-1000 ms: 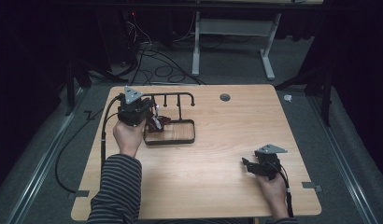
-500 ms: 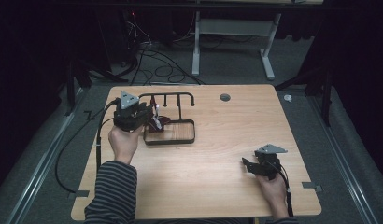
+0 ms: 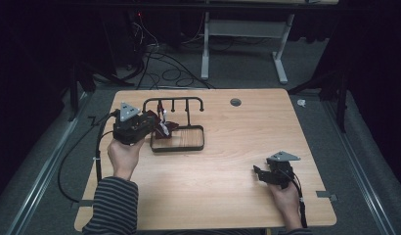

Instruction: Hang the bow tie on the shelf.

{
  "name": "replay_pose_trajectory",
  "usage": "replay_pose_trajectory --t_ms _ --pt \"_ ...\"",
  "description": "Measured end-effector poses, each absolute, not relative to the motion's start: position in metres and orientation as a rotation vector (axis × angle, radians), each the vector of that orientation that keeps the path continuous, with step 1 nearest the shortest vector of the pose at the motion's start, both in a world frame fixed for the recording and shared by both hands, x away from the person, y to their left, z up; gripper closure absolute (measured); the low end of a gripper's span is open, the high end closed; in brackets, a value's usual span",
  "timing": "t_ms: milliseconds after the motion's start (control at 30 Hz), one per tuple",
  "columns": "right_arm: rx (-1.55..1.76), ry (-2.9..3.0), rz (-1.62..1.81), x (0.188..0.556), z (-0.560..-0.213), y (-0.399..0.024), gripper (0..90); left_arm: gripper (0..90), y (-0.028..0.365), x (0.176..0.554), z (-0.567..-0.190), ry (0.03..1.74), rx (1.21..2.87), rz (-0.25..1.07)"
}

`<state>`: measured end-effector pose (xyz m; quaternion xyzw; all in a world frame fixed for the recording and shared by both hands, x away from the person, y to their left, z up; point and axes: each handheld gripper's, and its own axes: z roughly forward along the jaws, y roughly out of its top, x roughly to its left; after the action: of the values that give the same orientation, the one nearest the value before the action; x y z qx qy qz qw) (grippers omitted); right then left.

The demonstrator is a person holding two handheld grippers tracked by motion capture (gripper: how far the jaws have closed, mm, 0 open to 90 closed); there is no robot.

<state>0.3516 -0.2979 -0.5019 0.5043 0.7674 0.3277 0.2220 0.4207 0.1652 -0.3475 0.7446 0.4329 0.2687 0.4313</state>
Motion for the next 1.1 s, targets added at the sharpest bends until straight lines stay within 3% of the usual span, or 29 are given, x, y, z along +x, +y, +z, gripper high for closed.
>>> replay_pose_trajectory --t_ms 1100 --pt "1.390 2.121 0.904 0.352 -0.502 -0.298 36.9 66.1 0.188 0.403 -0.357 1.101 1.849 0.637"
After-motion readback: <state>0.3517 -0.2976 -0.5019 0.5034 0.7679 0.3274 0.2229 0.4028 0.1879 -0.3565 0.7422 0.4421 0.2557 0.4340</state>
